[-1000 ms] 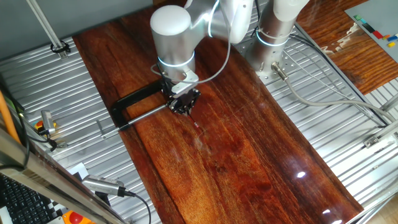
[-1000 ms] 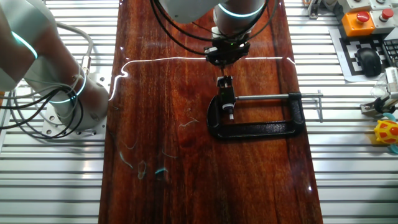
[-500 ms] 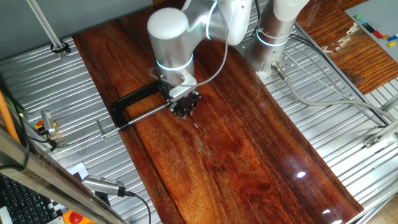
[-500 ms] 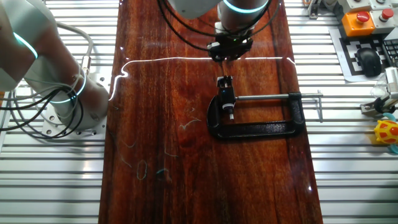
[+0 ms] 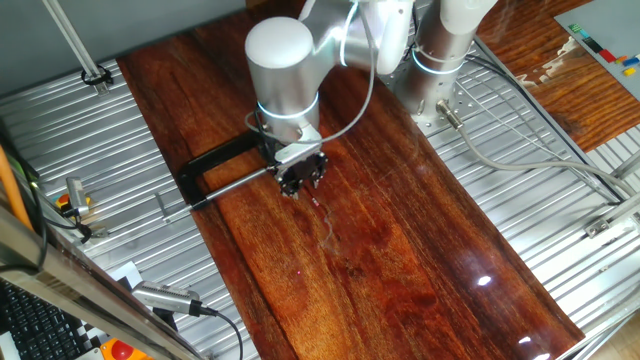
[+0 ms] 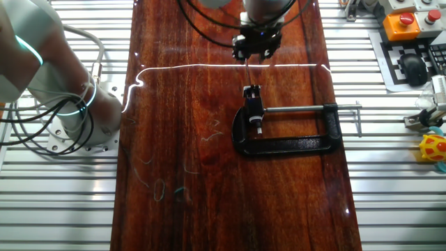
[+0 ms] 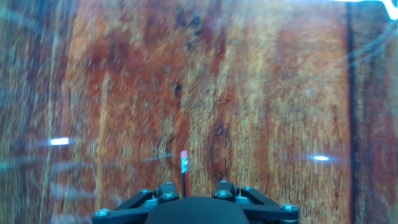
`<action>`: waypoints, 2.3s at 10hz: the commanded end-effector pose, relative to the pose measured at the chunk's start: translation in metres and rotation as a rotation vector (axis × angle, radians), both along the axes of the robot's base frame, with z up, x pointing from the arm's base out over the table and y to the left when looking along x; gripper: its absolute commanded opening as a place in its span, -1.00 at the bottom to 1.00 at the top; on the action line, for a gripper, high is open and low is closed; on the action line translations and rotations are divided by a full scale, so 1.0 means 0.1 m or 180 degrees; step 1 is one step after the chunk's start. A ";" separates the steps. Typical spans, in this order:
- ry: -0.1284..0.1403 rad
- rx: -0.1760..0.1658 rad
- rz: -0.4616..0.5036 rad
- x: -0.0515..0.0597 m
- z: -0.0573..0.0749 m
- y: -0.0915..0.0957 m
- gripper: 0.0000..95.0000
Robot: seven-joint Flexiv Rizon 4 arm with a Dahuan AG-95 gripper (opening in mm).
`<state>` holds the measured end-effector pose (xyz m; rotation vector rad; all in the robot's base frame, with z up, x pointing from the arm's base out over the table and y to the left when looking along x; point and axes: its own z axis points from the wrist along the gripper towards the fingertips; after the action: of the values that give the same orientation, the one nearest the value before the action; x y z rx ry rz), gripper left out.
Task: Insert the pencil into the pencil sharpener
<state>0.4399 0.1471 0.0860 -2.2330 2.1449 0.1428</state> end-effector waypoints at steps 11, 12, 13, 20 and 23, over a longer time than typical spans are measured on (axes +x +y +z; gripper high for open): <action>0.0126 -0.0258 -0.1197 0.26 0.32 -0.19 -1.00; 0.0117 -0.0280 -0.1104 0.31 0.36 -0.38 -1.00; 0.0118 -0.0244 -0.0929 0.43 0.36 -0.58 -1.00; 0.0124 -0.0233 -0.1026 0.63 0.23 -0.88 -1.00; 0.0109 -0.0294 -0.1359 0.63 0.23 -0.88 -1.00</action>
<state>0.5036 0.0578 0.1088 -1.9856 2.4719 0.1028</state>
